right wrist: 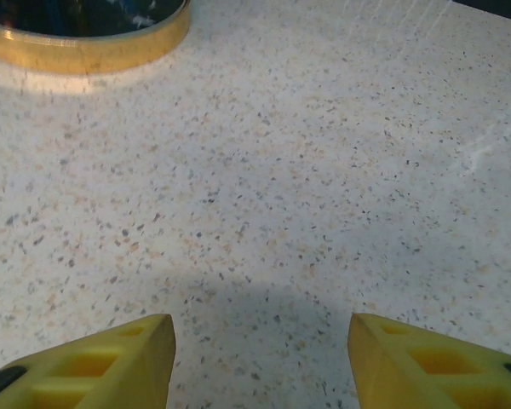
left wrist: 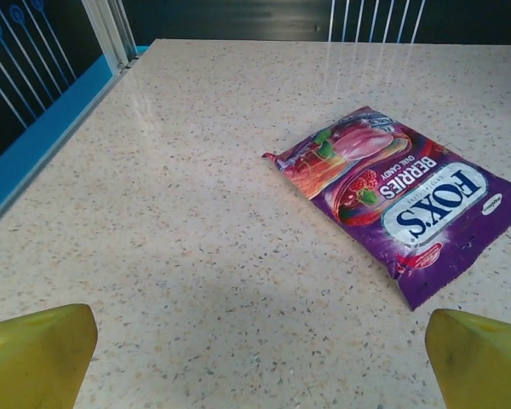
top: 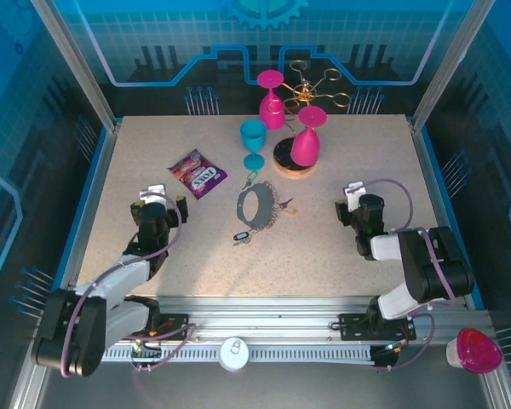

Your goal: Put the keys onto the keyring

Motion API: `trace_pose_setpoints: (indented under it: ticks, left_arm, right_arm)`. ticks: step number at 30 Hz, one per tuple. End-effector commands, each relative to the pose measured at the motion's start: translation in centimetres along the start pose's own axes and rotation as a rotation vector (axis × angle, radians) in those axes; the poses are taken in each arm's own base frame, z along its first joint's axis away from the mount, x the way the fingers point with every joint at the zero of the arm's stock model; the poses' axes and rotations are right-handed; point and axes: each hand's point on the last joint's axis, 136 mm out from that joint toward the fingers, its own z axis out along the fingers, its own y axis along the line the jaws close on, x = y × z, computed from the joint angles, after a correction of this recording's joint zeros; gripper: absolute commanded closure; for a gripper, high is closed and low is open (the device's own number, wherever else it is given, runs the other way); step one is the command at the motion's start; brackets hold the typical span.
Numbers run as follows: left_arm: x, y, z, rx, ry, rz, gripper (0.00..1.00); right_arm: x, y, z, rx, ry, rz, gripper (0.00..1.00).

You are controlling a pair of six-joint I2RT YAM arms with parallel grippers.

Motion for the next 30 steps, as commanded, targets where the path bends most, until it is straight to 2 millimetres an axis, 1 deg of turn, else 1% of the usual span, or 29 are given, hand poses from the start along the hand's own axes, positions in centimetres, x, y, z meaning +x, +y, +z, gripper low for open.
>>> trace_pose_setpoints:
  ticks: [1,4,6,8,9,10,11,12,13,15,19,24,26,28,30]
  left_arm:
    - [-2.3,-2.2,0.2,0.142,-0.163,-0.035,0.01]
    - [-2.3,-3.2,0.8,0.186,-0.228,0.003,0.01]
    - [-1.7,-3.8,1.6,0.207,-0.237,0.032,0.01]
    - [0.0,-4.8,2.9,0.243,-0.203,0.061,0.01]
    - [-0.5,-5.0,3.0,0.241,-0.252,0.084,0.01]
    - [-0.4,-4.2,2.8,0.199,-0.245,0.058,0.01]
    - [-0.2,-3.1,3.1,0.151,-0.214,0.017,0.01]
    - [-0.4,-2.3,3.5,0.101,-0.208,-0.006,0.01]
    - [-0.6,-2.2,3.8,0.09,-0.214,-0.003,0.01]
    - [-0.5,-2.7,4.0,0.103,-0.194,0.011,0.01]
    - [-0.4,-2.6,5.5,0.092,-0.113,0.005,0.01]
    - [-0.3,-2.5,5.7,0.093,-0.103,0.001,0.01]
    - [-0.2,-2.3,6.4,0.143,-0.047,-0.037,0.01]
    - [-0.1,-2.5,6.5,0.171,-0.037,-0.044,0.01]
    - [-0.2,-2.5,6.5,0.172,-0.039,-0.043,0.01]
  right_arm:
    - [-4.8,0.5,-1.3,-0.112,-0.25,0.102,0.42]
    - [-4.8,0.8,-1.1,-0.127,-0.237,0.096,0.38]
    - [-4.8,0.8,-0.9,-0.13,-0.228,0.102,0.36]
    - [-4.9,0.8,-0.8,-0.134,-0.229,0.105,0.36]
    - [-4.9,0.7,-0.8,-0.133,-0.226,0.107,0.35]
    - [-4.9,0.6,-0.8,-0.134,-0.23,0.11,0.35]
    - [-4.9,0.5,-0.8,-0.134,-0.23,0.112,0.35]
    - [-4.8,0.5,-0.8,-0.132,-0.226,0.116,0.35]
    - [-4.8,0.4,-0.8,-0.129,-0.226,0.119,0.35]
    - [-4.7,0.0,-0.6,-0.109,-0.215,0.132,0.34]
    - [-4.6,-0.5,-0.3,-0.093,-0.196,0.159,0.32]
    - [-4.6,-0.5,-0.3,-0.094,-0.196,0.158,0.31]
    - [-4.7,-0.6,-0.3,-0.091,-0.197,0.159,0.31]
    - [-4.6,-0.6,-0.3,-0.089,-0.192,0.157,0.3]
    - [-4.6,-0.6,-0.2,-0.083,-0.187,0.155,0.25]
